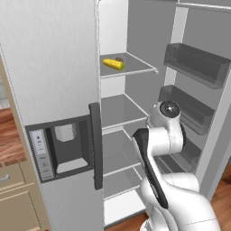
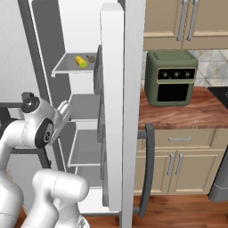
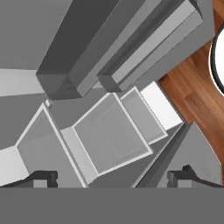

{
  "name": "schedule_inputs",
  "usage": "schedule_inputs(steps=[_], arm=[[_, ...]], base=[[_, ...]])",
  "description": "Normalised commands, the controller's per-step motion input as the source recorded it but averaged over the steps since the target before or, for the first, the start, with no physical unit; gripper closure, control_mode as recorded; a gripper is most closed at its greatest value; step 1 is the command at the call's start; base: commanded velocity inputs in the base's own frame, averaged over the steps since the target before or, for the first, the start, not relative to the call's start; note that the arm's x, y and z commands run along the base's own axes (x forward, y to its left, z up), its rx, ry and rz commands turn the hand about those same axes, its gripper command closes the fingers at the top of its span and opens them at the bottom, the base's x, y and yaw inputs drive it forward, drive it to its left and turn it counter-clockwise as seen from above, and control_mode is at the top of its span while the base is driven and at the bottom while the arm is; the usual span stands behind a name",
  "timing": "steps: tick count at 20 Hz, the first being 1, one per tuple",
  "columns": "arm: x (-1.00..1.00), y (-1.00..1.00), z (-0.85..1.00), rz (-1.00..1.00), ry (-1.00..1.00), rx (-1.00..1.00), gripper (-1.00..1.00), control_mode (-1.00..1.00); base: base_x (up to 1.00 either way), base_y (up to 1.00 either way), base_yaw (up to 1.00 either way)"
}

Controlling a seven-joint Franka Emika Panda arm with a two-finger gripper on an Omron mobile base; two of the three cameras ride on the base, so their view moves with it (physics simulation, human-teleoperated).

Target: Retrieve the bottle and the shaker from the cabinet and place them next to the mixing bowl on the counter. Then add garlic from the fridge to the mixing bowl.

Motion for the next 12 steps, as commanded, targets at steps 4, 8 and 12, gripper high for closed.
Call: schedule_inputs(steps=[4,8,12], arm=[[0.18,0.0,1.0,0.0,0.0,0.0,-1.0,-1.0],[0.31,0.0,1.0,0.02,0.05,0.0,-1.0,-1.0],[0.55,-0.19,0.86,0.15,0.04,0.0,-1.0,-1.0]], base=[[0.0,0.0,0.0],[0.0,0.0,0.0],[0.0,0.0,0.0]])
